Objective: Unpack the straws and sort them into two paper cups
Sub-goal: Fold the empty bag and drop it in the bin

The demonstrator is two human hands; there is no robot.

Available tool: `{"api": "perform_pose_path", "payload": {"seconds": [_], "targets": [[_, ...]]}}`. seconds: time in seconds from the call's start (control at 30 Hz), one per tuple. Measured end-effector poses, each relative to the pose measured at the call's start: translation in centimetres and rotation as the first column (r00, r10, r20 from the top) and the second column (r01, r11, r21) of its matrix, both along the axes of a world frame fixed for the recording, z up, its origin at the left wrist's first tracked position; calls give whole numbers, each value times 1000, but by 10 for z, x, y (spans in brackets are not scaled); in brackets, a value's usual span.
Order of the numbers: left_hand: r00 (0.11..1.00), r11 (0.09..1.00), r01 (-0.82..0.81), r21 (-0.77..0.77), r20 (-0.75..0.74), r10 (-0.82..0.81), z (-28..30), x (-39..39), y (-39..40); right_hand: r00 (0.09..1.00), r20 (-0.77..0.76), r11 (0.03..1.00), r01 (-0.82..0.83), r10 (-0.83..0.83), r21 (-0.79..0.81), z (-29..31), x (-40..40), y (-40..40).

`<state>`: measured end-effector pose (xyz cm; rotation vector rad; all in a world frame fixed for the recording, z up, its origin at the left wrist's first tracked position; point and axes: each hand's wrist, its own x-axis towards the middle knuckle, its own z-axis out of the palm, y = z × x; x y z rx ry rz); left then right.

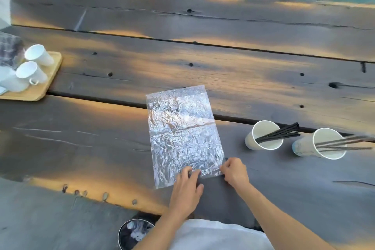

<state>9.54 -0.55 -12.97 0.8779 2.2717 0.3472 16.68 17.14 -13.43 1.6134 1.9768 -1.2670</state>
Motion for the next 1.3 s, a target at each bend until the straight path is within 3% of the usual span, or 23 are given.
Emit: {"api": "perform_pose_path", "payload": {"seconds": [0.13,0.23,0.37,0.5,0.73,0.97,1.13,1.3], "targets": [[951,961,-274,47,162,263,4,-28,-5,968,168,969,-212,189,130,14,11,4],[841,848,-522,89,218,495,11,-67,0,970,54,953,-243,238,180,21,-5,13],[626,613,-777,147,295,722,19,-141,7,965,-242,995,99,-100,-16,29,-60,40],[525,496,-850,174,342,779,24,-208,27,908,-268,940,271,-321,-208,28,-114,79],[410,424,-903,75,451,793,17,-265,59,874,-147,826,366,-463,-429,10,-159,109],[352,408,-913,-1,501,790,15,-281,78,867,-123,824,403,-484,-399,5,-167,110],[394,446,-895,1,471,789,17,-279,76,867,-212,856,351,-450,-381,15,-154,107],[473,472,-872,127,463,749,30,-261,55,842,-329,878,298,-427,-375,24,-133,97]]}}
